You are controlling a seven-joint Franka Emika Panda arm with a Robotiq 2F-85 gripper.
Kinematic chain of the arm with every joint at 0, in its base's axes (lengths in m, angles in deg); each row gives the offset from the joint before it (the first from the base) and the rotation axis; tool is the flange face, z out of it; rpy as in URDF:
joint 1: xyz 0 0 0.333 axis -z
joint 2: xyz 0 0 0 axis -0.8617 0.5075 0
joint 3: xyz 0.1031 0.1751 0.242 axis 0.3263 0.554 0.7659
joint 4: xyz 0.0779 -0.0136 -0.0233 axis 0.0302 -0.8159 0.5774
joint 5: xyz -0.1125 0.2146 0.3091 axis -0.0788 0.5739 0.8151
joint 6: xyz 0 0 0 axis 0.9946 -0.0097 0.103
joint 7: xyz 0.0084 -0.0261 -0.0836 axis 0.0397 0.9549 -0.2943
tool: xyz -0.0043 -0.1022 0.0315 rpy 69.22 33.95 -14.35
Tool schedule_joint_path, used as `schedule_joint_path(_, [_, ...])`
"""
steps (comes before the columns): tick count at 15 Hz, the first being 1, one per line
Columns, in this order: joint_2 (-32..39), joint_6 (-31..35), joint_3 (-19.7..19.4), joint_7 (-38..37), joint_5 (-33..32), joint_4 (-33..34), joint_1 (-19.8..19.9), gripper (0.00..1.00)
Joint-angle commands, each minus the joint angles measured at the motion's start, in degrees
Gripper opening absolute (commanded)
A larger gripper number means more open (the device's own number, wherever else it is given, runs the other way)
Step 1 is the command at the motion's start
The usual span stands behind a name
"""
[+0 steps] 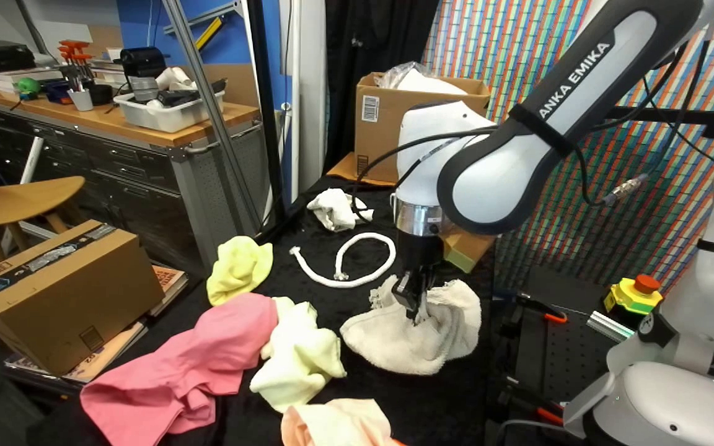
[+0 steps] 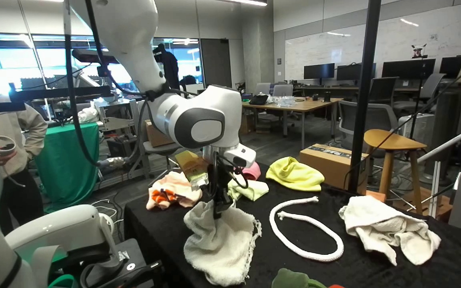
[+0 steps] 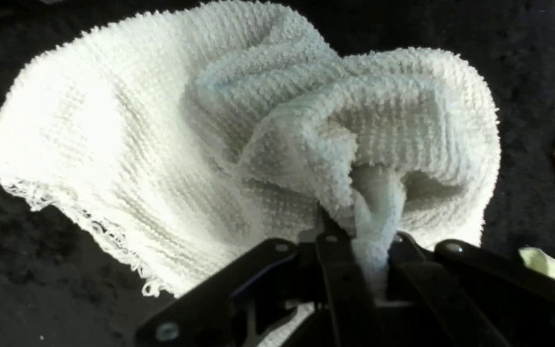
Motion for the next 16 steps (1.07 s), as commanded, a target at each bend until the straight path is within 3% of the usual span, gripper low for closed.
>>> schedule_joint_path(1, [-7.9, -0.8, 0.9, 7.2, 4.2, -1.2, 0.2, 0.03])
schedule_joint_path(8, [-17.8, -2.8, 0.4, 9.3, 2.2, 2.5, -1.5, 0.04])
schedule_joint_path(16, [-14.7, -3.5, 5.0, 0.0, -9.5, 13.9, -0.4, 0.03])
